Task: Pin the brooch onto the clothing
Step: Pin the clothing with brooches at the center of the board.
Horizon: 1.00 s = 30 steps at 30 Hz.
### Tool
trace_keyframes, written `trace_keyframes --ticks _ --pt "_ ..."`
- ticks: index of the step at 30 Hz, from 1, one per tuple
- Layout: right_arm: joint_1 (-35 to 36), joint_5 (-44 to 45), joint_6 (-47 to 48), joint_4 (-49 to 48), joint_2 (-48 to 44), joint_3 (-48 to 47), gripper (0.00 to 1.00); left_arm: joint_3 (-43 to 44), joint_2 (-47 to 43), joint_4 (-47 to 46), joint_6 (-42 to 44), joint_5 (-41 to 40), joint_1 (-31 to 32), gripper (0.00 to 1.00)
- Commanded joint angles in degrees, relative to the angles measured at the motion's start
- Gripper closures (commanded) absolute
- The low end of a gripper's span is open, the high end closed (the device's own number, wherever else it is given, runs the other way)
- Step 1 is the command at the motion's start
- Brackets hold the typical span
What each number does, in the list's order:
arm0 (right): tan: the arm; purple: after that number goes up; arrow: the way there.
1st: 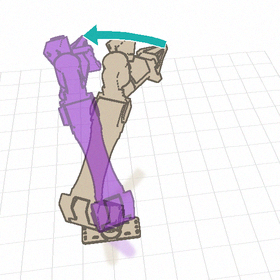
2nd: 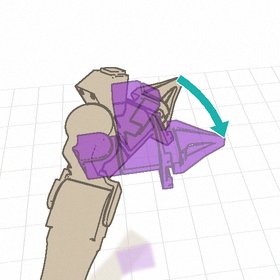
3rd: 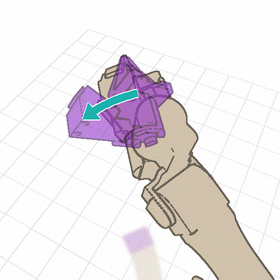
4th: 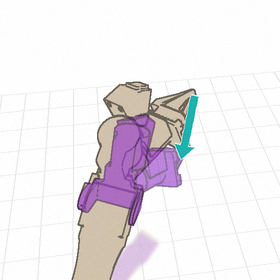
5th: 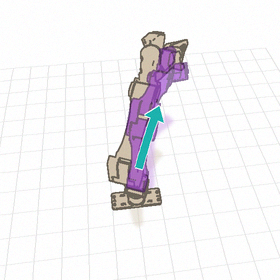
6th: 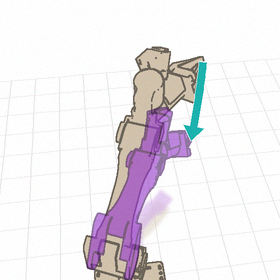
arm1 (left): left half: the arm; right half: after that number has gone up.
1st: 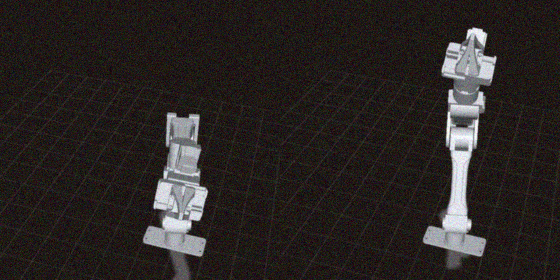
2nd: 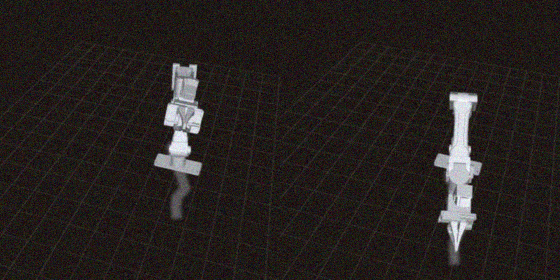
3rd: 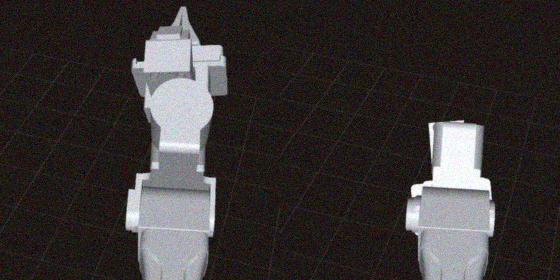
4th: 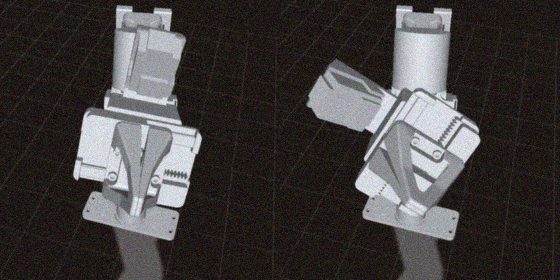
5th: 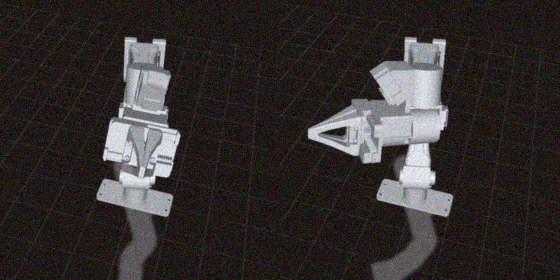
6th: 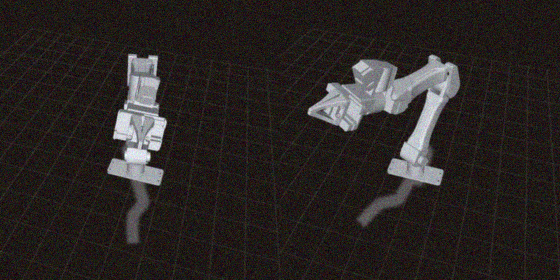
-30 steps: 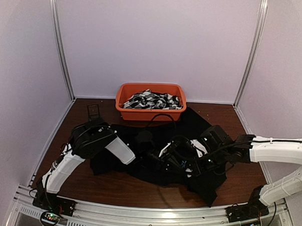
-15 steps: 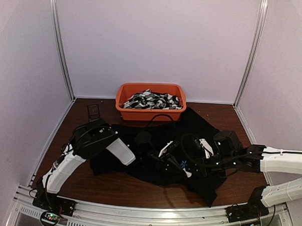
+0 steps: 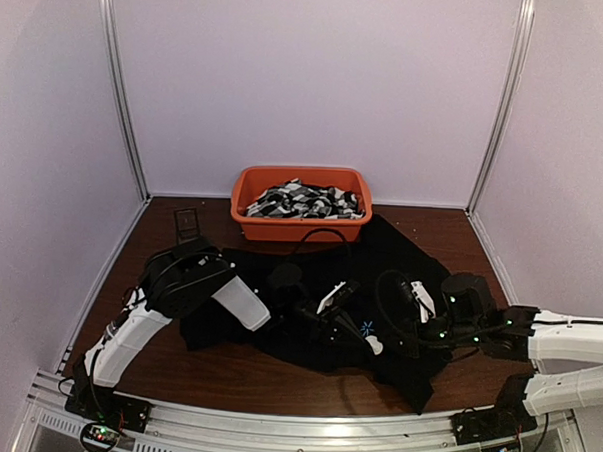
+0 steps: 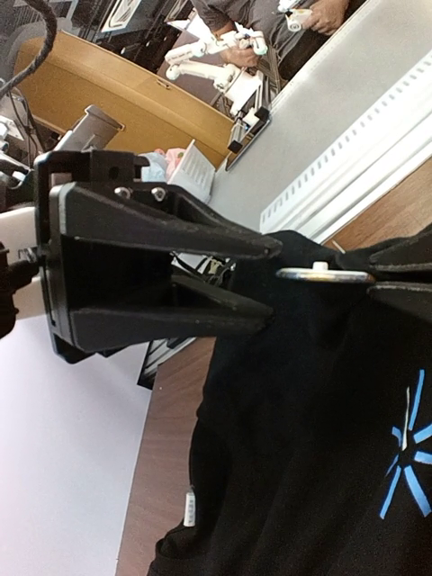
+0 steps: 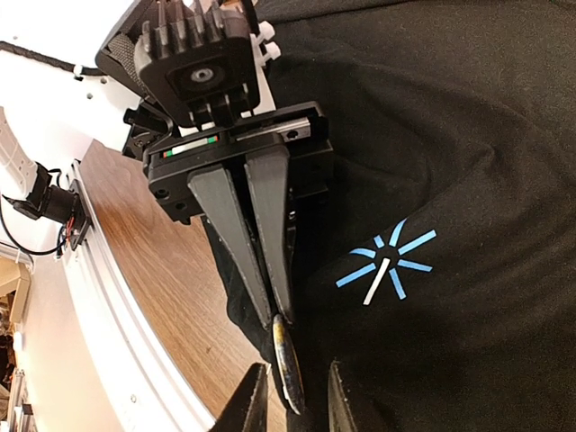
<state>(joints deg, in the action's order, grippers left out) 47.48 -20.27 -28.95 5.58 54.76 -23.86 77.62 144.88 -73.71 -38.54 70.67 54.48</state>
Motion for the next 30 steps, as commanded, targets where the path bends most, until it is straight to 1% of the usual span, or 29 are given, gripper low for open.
trace_keyframes --ticks 1,5,9,14,19,25,28,30 --pt "-0.4 0.1 -1.0 -3.6 1.3 1.3 0.75 1.0 1.1 -6.2 -0.4 0.6 0.0 1.0" --pt "-0.4 -1.8 -1.6 -5.4 2.1 1.8 0.74 1.0 1.1 -6.1 -0.4 0.7 0.0 1.0" --pt "-0.4 -0.9 -1.7 -5.4 2.3 2.3 0.75 1.0 1.2 -6.2 -0.5 0.6 0.0 1.0" --pt "-0.4 -0.9 -1.8 -5.4 2.8 2.3 0.81 1.0 1.1 -6.1 -0.5 0.6 -0.1 1.0" --pt "-0.4 -0.5 -1.7 -5.4 3.6 2.6 0.79 1.1 1.3 -6.2 -0.6 0.6 -0.1 1.0" --pt "-0.4 -0.4 -2.0 -5.4 3.8 2.8 0.8 1.1 1.2 -6.5 -0.9 0.6 -0.1 1.0" --pt "-0.4 -0.4 -1.8 -5.2 3.9 2.5 0.86 1.1 1.3 -6.6 -0.9 0.6 -0.1 1.0" --pt "-0.4 -0.5 -1.7 -4.9 4.1 2.3 0.95 1.2 1.3 -6.6 -1.0 0.5 -0.1 1.0"
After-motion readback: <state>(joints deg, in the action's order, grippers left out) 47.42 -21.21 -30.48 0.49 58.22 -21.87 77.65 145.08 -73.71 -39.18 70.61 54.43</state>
